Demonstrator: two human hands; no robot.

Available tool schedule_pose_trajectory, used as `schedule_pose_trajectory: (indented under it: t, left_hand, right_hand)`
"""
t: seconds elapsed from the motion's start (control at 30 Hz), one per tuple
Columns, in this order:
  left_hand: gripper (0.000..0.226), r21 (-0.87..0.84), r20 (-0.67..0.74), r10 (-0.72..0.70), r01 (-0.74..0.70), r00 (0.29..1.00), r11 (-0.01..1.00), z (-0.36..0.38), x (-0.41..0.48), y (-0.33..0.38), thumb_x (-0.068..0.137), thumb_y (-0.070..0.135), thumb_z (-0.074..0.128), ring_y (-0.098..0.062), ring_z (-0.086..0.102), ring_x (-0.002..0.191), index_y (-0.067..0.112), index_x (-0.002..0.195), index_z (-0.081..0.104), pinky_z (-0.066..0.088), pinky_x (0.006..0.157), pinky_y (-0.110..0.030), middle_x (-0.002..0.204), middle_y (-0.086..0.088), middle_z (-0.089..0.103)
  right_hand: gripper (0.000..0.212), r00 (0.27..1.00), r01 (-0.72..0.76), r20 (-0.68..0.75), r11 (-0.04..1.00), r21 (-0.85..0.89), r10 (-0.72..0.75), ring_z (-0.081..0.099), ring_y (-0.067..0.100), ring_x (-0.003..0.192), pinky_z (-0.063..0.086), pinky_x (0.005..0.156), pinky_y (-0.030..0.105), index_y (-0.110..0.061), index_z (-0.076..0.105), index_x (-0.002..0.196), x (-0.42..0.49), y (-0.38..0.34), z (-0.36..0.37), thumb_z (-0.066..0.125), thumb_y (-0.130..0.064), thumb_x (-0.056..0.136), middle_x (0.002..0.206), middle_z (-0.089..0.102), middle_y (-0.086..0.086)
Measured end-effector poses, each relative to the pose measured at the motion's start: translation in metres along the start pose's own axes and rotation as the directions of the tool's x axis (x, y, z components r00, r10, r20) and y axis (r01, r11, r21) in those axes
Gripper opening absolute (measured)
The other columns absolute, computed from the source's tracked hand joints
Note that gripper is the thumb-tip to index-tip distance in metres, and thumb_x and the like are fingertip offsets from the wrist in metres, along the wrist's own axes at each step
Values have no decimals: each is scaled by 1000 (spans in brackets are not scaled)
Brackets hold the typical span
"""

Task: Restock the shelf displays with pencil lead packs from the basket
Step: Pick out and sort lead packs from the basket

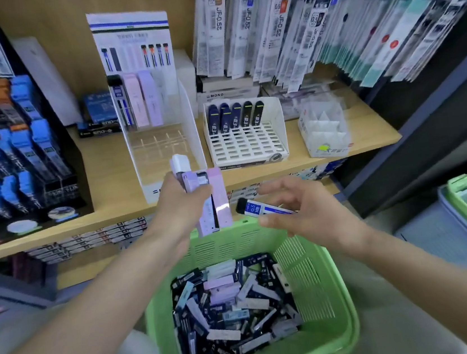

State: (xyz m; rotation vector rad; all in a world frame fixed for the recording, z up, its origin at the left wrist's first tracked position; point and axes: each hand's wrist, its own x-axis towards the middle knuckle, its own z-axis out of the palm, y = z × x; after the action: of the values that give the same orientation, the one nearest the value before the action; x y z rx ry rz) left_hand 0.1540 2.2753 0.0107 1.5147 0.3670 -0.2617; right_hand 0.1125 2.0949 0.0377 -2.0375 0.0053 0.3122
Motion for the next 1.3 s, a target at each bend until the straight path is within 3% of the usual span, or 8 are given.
schedule_pose_trajectory:
  t: [0.27, 0.53, 0.7, 0.8, 0.93, 1.03, 1.2, 1.3]
  left_hand:
    - [27, -79, 1, 56, -56, 998, 995, -4, 24, 27, 93, 5, 55, -24, 60, 95, 4, 118, 49, 49, 76, -30, 116, -17, 61]
    - [22, -158, -42, 66, -72, 997, 985, -30, 40, 32, 93, 2, 52, -20, 53, 82, -3, 114, 49, 46, 79, -35, 95, -14, 60]
    - [23, -211, -92, 46, -65, 995, 975, -50, 45, 36, 93, 5, 54, -25, 61, 85, 1, 115, 51, 50, 73, -32, 105, -19, 64]
    - [23, -236, -138, 40, -72, 990, 969, -64, 48, 40, 93, 5, 53, -24, 59, 87, 2, 115, 50, 49, 80, -35, 108, -21, 62]
    - [16, -268, -149, 43, -82, 988, 960, -79, 54, 43, 92, 5, 54, -23, 59, 83, 4, 108, 49, 50, 71, -32, 93, -12, 60]
    - [21, -289, -175, 20, -71, 984, 955, -85, 54, 45, 92, 7, 55, -27, 62, 92, 7, 112, 49, 52, 73, -34, 107, -15, 62]
    - [20, -356, -171, 12, -73, 985, 931, -93, 52, 50, 94, 6, 53, -13, 61, 72, 10, 113, 48, 46, 47, -21, 94, -7, 61]
    - [21, -367, -183, -2, -66, 983, 928, -96, 53, 53, 94, 7, 53, -14, 59, 73, 10, 114, 47, 48, 49, -24, 97, -9, 60]
  right_hand:
    - [23, 975, 151, -150, 985, -86, -163, 59, -7, 65, 45, 63, 7, -25, 64, 87, 35, -40, -6, 74, -6, 77, 77, 66, -15]
    - [14, 982, 121, -100, 945, -304, -158, 62, 12, 61, 50, 65, 29, -26, 68, 78, 81, -69, 2, 78, -17, 75, 73, 71, -2]
    - [19, 981, 180, 76, 692, -699, -179, 50, -1, 75, 38, 66, 10, -21, 65, 105, 102, -80, 19, 67, -20, 86, 93, 57, -7]
    - [21, 974, 224, 178, 495, -840, -140, 51, 15, 93, 37, 75, 20, -16, 68, 108, 113, -88, 23, 51, -17, 95, 101, 53, 3]
    - [24, 994, 96, 25, 758, -645, -104, 47, 6, 53, 34, 48, 15, -11, 63, 80, 128, -110, 30, 47, -17, 97, 71, 60, 1]
    - [26, 995, 24, -87, 971, -239, -46, 53, 8, 62, 41, 65, 22, -16, 66, 76, 146, -119, 39, 52, -24, 95, 65, 70, -4]
    - [9, 986, 124, -125, 983, 137, -107, 69, 17, 71, 57, 68, 24, -5, 50, 93, 165, -134, 71, 58, -8, 91, 95, 68, 15]
    - [31, 946, 288, -171, 956, 46, -277, 66, 21, 77, 59, 70, 30, -13, 39, 103, 179, -143, 86, 62, 0, 86, 108, 53, 13]
